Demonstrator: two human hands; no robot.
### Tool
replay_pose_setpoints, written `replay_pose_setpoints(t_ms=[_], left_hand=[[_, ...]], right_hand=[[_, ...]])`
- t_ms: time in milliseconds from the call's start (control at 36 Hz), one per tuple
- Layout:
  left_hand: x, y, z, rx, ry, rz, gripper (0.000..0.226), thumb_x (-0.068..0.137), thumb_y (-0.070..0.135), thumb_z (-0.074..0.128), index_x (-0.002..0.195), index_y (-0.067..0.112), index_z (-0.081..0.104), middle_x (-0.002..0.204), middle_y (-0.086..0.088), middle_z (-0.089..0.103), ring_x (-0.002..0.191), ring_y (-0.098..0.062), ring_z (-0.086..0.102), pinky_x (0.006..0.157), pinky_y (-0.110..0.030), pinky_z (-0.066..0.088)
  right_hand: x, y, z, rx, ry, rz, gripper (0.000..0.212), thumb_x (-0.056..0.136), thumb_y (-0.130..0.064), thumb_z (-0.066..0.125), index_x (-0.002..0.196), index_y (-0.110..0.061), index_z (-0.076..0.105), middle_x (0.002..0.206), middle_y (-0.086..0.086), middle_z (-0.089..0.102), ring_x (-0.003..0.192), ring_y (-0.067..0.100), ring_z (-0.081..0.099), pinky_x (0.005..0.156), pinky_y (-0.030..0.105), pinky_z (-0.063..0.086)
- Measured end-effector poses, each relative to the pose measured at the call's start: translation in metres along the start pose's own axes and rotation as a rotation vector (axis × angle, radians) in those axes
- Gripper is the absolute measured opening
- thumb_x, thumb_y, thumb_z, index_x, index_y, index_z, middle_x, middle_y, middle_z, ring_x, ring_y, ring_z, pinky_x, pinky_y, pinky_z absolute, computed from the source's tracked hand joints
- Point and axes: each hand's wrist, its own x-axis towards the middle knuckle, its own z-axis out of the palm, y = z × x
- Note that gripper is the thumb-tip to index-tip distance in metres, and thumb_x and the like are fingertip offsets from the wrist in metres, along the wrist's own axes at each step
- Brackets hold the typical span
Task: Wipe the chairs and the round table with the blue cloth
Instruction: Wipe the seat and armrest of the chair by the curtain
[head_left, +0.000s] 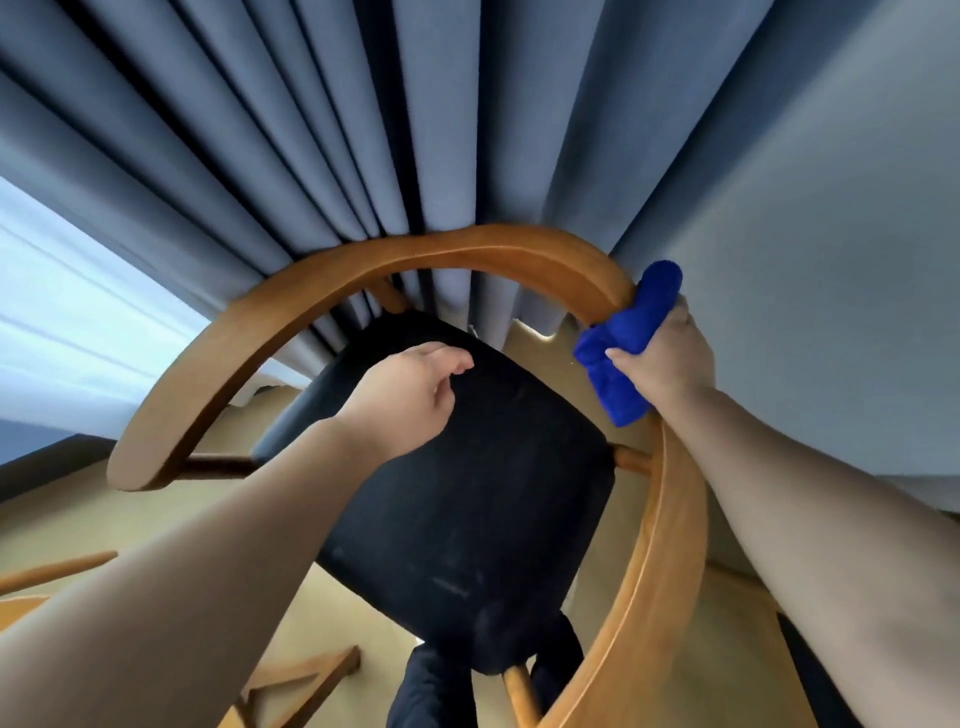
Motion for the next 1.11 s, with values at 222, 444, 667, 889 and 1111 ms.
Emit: replay_pose_setpoints(t_ms=[222,444,667,889,1111], left_hand=[[-0.008,0.006,0.010,-0.014,-0.053,0.041,0.037,0.088,0.006,0.047,0.121,0.018,0.059,0.116,0.006,0.061,0.093,-0.013,0.059,0.083,-0.024,0.046],[-0.034,0.016,0.018,-0.028,-0.051,0.106,0.037,0.087,0.003,0.048,0.119,0.016,0.061,0.112,0.003,0.063,0.099,-0.015,0.060,0.086,-0.027,0.048],[-0.070,0.023,0.027,-0.033,-0.002,0.089,0.035,0.086,0.002,0.049,0.116,0.015,0.062,0.110,0.003,0.064,0.091,-0.018,0.061,0.081,-0.030,0.050],[-0.118,0.034,0.043,-0.007,0.045,0.086,0.034,0.084,0.001,0.050,0.112,0.015,0.063,0.105,0.003,0.065,0.088,-0.020,0.063,0.079,-0.035,0.053],[-0.167,0.052,0.056,0.019,0.079,0.058,0.033,0.084,0.002,0.050,0.111,0.016,0.063,0.107,0.003,0.066,0.094,-0.021,0.063,0.082,-0.034,0.051]], right_hand=[[-0.050,0.049,0.017,-0.007,-0.059,0.228,0.065,0.076,-0.037,0.075,0.127,-0.017,0.041,0.105,-0.001,0.059,0.099,0.026,0.062,0.076,0.032,0.045],[-0.074,0.061,0.020,-0.102,-0.070,0.312,0.069,0.076,-0.047,0.075,0.124,-0.011,0.041,0.105,0.007,0.061,0.096,0.029,0.062,0.073,0.031,0.043],[-0.115,0.077,0.026,0.009,-0.002,0.330,0.080,0.074,-0.051,0.075,0.131,-0.009,0.038,0.113,0.010,0.059,0.100,0.030,0.062,0.076,0.034,0.049],[-0.153,0.089,0.028,0.042,-0.022,0.318,0.096,0.081,-0.054,0.067,0.146,0.000,0.021,0.133,0.015,0.049,0.114,0.034,0.056,0.089,0.042,0.050],[-0.196,0.105,0.030,0.075,-0.055,0.224,0.090,0.088,-0.052,0.057,0.147,0.002,0.017,0.141,0.019,0.042,0.120,0.036,0.052,0.092,0.044,0.048]])
